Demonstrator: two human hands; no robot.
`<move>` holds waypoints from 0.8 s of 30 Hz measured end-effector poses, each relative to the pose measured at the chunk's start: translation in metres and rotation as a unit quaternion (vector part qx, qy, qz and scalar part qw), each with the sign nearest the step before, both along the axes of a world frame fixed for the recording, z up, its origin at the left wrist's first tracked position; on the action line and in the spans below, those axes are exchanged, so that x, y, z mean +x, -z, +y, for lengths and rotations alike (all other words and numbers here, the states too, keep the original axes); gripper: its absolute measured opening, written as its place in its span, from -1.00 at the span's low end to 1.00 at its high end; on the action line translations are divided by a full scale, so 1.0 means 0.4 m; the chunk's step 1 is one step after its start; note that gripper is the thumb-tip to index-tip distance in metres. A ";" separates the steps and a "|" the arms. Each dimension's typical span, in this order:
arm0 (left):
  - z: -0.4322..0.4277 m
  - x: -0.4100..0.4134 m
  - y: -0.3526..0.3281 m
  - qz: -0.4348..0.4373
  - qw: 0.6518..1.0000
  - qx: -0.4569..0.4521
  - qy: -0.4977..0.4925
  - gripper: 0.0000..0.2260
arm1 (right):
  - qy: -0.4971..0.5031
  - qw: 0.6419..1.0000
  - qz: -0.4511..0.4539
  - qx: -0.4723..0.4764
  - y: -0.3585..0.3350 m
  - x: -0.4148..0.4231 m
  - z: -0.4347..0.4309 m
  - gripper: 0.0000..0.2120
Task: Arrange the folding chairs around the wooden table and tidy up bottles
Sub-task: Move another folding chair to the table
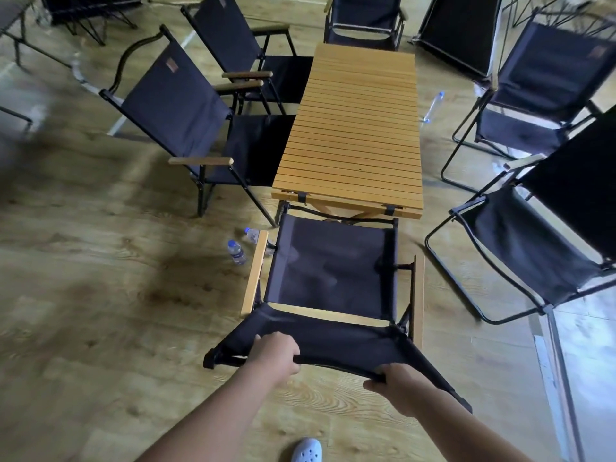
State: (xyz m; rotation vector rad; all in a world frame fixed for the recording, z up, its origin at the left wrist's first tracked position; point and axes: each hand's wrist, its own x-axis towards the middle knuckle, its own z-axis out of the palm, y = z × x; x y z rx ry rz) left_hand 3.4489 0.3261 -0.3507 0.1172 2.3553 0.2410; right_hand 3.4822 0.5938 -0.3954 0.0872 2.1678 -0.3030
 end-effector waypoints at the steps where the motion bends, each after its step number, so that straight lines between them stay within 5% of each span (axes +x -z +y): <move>1: -0.005 0.002 -0.002 0.002 1.000 0.001 -0.003 -0.87 | 0.002 1.000 -0.001 0.002 -0.002 0.001 -0.005 -0.71; 24: 0.011 0.034 -0.011 0.025 0.999 0.011 -0.025 -0.84 | 0.008 1.000 0.012 -0.018 -0.038 0.009 0.001 -0.72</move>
